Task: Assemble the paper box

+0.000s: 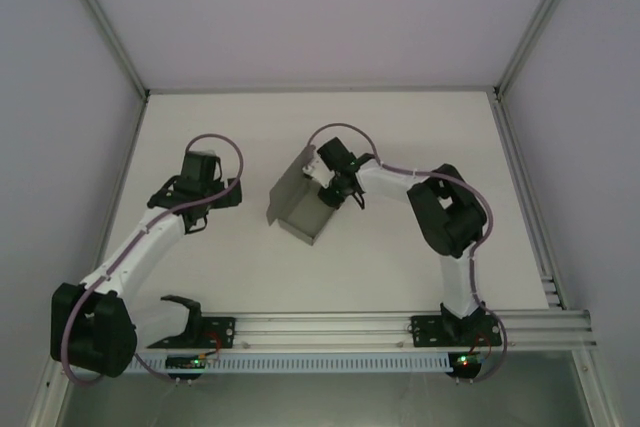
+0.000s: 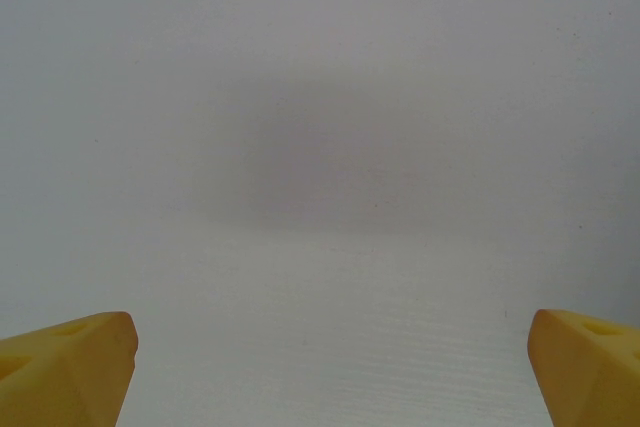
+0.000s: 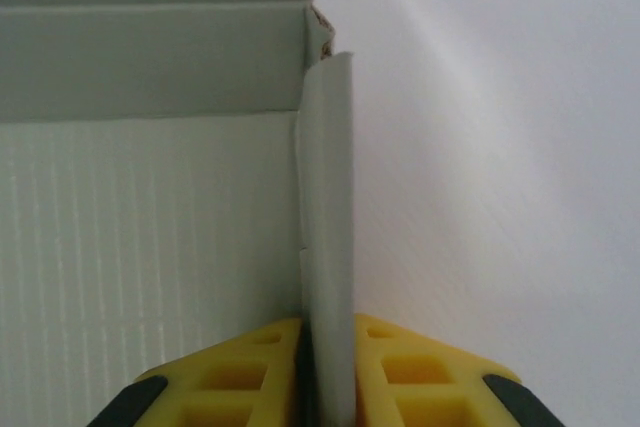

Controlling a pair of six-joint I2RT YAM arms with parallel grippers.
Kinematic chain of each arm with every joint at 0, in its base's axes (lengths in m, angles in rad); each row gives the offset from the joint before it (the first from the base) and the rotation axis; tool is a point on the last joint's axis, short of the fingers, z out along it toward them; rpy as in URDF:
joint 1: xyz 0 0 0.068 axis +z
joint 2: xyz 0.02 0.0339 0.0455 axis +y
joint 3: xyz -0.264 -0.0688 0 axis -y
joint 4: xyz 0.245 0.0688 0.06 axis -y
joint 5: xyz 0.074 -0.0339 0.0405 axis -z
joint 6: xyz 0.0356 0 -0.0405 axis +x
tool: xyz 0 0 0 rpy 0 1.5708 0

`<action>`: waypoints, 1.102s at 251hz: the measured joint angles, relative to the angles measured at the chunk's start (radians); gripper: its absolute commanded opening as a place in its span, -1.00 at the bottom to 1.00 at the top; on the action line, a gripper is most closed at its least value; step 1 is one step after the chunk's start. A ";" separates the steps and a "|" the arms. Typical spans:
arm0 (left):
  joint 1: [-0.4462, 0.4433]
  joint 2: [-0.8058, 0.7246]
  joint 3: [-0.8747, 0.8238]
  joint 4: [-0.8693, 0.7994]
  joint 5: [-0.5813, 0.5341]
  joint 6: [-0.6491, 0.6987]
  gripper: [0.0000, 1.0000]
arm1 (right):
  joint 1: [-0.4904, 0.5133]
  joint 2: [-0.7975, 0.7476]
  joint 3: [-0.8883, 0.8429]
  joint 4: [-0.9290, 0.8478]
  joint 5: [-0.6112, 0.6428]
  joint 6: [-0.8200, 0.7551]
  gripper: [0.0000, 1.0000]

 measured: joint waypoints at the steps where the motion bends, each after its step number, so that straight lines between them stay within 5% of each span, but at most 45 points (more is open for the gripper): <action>1: 0.000 0.001 0.000 0.000 0.000 0.000 0.99 | 0.000 -0.001 -0.001 -0.002 0.004 0.008 -0.66; 42: 0.000 0.039 0.027 0.013 0.001 -0.002 0.99 | 0.033 -0.039 -0.014 -0.151 0.224 0.437 -0.51; 80: 0.000 0.084 0.056 0.032 0.020 -0.001 0.99 | 0.102 -0.051 -0.039 -0.267 0.300 0.739 -0.39; 198: 0.000 0.094 0.060 0.092 0.131 0.029 0.99 | 0.190 -0.088 -0.057 -0.330 0.335 1.035 -0.24; 247: -0.001 0.053 0.039 0.128 0.236 0.094 0.99 | 0.194 -0.156 -0.063 -0.325 0.410 1.004 0.26; 276: -0.024 0.024 0.031 0.169 0.311 0.145 0.99 | 0.190 -0.245 -0.063 -0.306 0.454 0.906 0.88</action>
